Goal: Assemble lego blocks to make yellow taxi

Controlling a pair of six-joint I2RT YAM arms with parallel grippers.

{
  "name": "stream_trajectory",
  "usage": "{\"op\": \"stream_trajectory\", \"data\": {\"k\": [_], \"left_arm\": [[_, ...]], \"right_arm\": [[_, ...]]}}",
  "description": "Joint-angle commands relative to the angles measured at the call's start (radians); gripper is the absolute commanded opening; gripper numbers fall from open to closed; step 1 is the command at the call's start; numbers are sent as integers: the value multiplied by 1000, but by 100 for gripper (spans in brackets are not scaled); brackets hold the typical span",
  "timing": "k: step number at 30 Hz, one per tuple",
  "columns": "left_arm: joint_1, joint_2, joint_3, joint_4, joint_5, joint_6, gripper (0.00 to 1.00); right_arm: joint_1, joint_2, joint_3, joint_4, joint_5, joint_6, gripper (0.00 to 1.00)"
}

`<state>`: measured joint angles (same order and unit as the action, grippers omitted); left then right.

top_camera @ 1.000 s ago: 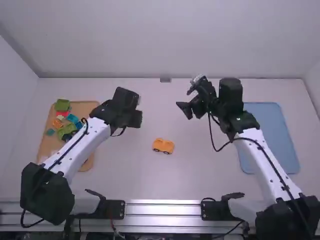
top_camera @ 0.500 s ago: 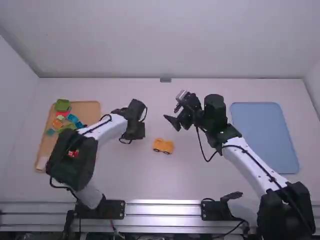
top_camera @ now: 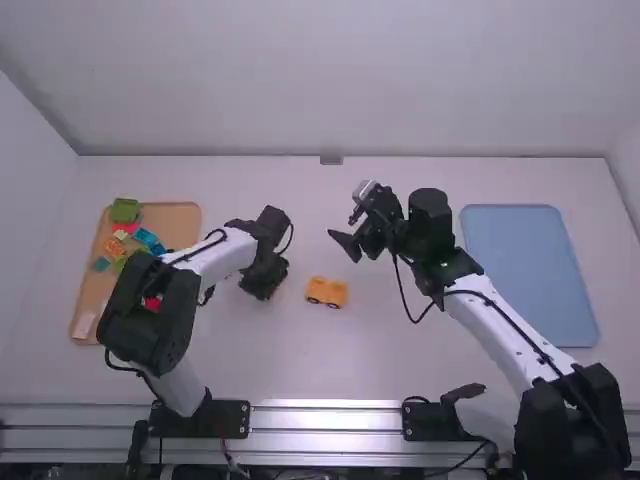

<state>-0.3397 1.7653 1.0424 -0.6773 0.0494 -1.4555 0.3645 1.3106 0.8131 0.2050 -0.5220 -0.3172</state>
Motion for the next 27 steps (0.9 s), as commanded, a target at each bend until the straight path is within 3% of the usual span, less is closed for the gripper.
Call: {"op": "stream_trajectory", "data": {"k": [1, 7, 13, 16, 18, 19, 23, 27], "left_arm": [[3, 13, -12, -7, 10, -268, 2], [-8, 13, -60, 35, 14, -547, 5], [-7, 13, -107, 132, 22, -583, 6], [-6, 13, -117, 172, 18, -583, 11], [-7, 13, -121, 192, 13, -583, 24], [-7, 13, -121, 198, 13, -583, 36], [-6, 13, -122, 208, 13, -582, 99], [-5, 12, -114, 211, 14, -582, 99]], "right_arm": [[-6, -3, -8, -5, -9, 7, 99], [-5, -3, -8, -8, -8, 6, 99], [-5, -3, -8, -6, -9, 6, 99], [-5, -3, -8, -7, -9, 6, 99], [-5, -3, -8, -7, -9, 7, 99], [-5, -3, -8, -7, -9, 7, 99], [-5, -3, -8, -7, -9, 7, 99], [-5, -3, -8, -2, -10, 7, 99]]}}
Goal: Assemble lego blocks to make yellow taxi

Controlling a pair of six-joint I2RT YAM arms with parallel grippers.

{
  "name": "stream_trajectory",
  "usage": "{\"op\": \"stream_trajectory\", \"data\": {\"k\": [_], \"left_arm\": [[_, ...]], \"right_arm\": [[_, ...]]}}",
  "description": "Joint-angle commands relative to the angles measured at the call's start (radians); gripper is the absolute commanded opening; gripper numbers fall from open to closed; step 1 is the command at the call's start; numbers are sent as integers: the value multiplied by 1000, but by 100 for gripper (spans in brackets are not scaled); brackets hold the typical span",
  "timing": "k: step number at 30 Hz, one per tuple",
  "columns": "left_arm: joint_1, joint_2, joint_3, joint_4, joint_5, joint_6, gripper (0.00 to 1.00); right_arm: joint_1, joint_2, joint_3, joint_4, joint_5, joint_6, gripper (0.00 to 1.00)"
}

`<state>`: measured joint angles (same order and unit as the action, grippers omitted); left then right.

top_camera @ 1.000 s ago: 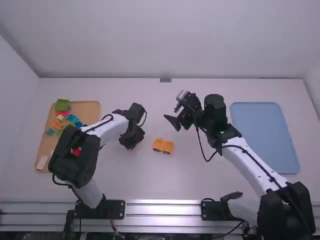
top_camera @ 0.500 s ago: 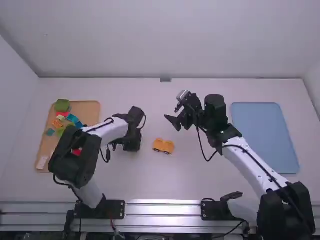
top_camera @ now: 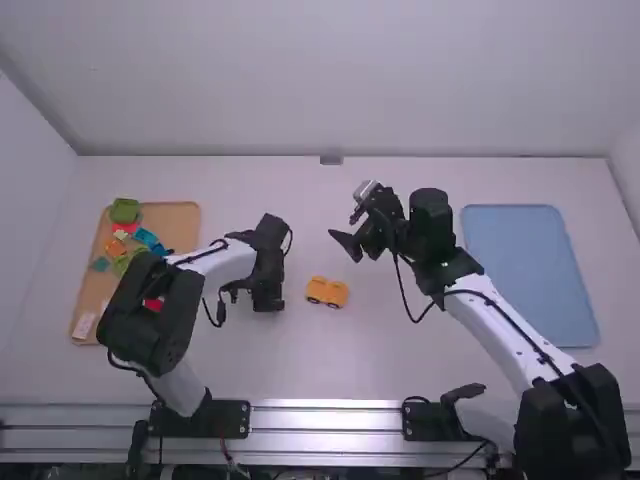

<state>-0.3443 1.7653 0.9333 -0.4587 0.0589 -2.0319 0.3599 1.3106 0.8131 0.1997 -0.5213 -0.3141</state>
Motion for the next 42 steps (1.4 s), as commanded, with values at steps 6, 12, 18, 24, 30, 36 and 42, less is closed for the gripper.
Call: {"op": "stream_trajectory", "data": {"k": [6, 12, 18, 24, 30, 36, 42], "left_arm": [[47, -71, 104, -180, 12, 166, 99], [131, -211, 343, -365, 10, 495, 99], [165, -266, 494, -423, -39, 1076, 99], [166, -264, 514, -431, -281, 1696, 99], [164, -264, 512, -449, -338, 2018, 99], [164, -265, 510, -468, -158, 2522, 99], [216, -265, 456, -675, 338, 3315, 99]], "right_arm": [[-11, -16, -8, 63, -125, 4, 99], [-55, -48, -8, 125, -298, 4, 99], [-91, -62, -8, 128, -319, 123, 99], [-148, -47, -8, 113, -301, 194, 99], [-175, -47, -8, 116, -294, 215, 99], [-146, -48, -8, 118, -294, 235, 99], [-100, -48, -8, 119, -294, 151, 99]]}}
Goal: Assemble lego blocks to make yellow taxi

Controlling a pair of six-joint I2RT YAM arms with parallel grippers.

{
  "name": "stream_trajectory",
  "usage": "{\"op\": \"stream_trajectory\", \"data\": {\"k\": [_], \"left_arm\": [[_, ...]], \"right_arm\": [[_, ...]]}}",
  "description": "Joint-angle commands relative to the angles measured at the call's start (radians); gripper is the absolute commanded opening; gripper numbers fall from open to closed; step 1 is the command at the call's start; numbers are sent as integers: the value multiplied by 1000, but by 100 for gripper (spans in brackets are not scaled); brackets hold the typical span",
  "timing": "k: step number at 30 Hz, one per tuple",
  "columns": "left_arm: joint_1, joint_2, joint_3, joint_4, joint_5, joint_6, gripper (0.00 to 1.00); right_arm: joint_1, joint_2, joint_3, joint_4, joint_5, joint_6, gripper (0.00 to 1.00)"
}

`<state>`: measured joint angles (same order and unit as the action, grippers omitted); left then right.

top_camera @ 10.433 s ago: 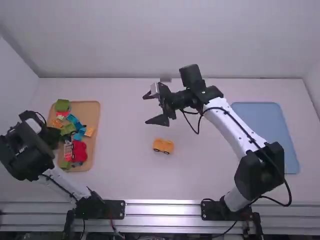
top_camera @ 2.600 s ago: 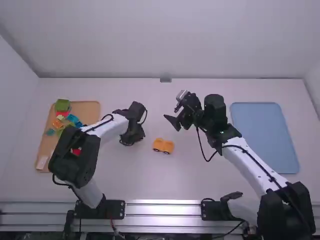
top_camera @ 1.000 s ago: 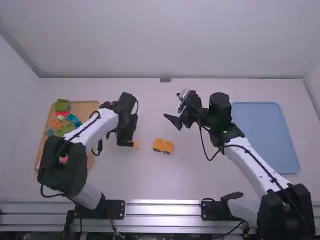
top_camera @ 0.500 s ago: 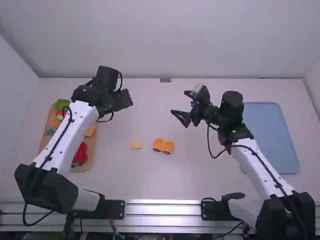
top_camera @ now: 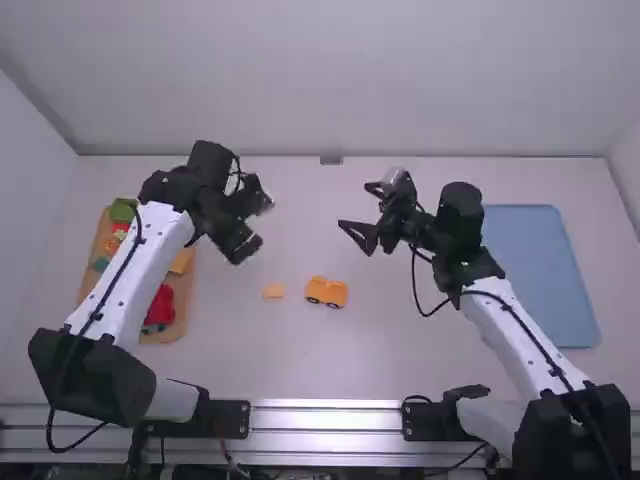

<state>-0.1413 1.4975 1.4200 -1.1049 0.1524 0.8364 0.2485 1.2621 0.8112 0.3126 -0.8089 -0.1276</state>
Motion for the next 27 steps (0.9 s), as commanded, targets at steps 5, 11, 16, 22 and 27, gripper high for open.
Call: {"op": "stream_trajectory", "data": {"k": [5, 11, 16, 22, 27], "left_arm": [[34, 4, -156, -28, 378, 809, 99], [16, 4, -314, 162, 398, 716, 99], [44, 8, -447, 339, 541, 744, 99], [198, 63, -699, 725, 824, 734, 99], [280, 149, -802, 1004, 947, 574, 99]], "right_arm": [[32, 0, -6, 6, -6, -63, 99], [24, 0, -6, 1, -6, -64, 99], [20, 0, -6, -6, -6, -63, 99], [29, 0, -6, -6, -6, -53, 99], [49, 0, -6, -6, -6, -53, 99]]}}
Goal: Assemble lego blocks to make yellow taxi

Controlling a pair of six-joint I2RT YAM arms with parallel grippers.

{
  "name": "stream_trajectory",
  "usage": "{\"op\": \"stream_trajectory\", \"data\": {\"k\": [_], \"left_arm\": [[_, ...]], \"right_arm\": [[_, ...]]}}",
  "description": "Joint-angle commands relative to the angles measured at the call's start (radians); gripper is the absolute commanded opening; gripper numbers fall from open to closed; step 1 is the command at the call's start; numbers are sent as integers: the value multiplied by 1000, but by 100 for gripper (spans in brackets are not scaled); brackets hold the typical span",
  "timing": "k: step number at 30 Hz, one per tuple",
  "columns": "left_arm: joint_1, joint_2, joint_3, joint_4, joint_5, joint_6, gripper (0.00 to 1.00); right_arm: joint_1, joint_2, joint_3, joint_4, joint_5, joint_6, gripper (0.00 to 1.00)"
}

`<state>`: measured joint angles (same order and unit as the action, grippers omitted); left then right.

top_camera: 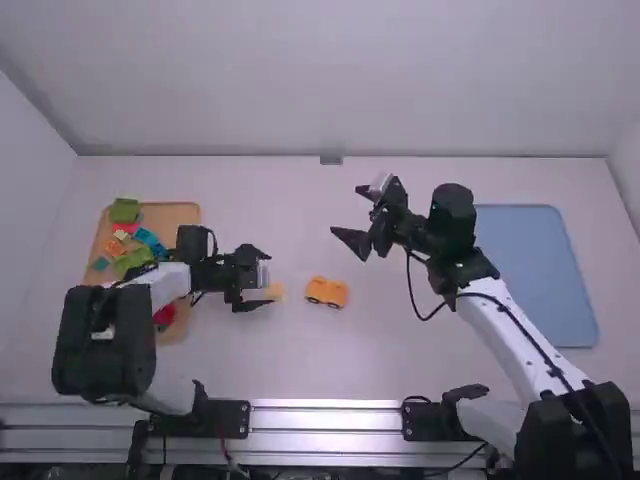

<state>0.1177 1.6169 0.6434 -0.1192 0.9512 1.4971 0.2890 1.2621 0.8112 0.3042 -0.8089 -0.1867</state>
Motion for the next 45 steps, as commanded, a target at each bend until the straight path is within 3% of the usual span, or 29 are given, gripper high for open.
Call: {"op": "stream_trajectory", "data": {"k": [1, 7, 11, 15, 18, 20, 23, 37, 39, 40, 45], "left_arm": [[40, 71, -42, 105, 183, -146, 99], [45, 227, -36, 259, 229, -241, 99], [47, 284, -6, 239, 167, -227, 99], [56, 311, 21, 143, 146, -80, 99], [57, 311, 27, 112, 101, -22, 87], [47, 311, 26, 113, 76, -31, 73], [46, 311, 21, 110, 79, -31, 71], [45, 311, 19, 100, 80, -32, 44], [45, 311, 19, 96, 79, -33, 44], [44, 311, 19, 90, 77, -33, 38], [32, 311, 19, 63, 76, 27, 41]], "right_arm": [[15, 0, -6, 3, -6, 6, 99], [41, 0, -6, 3, -6, 3, 99], [36, 0, -6, 3, -6, 3, 99], [37, 0, -6, 3, -6, 3, 99], [40, 0, -6, 3, -6, 3, 99], [37, 0, -6, 3, -6, 3, 99], [37, 0, -6, 3, -6, 3, 99], [37, 0, -6, 3, -6, 3, 99], [37, 0, -6, 3, -6, 3, 99], [38, 0, -6, 3, -6, 3, 99], [47, 0, -6, 3, -6, 3, 99]]}}
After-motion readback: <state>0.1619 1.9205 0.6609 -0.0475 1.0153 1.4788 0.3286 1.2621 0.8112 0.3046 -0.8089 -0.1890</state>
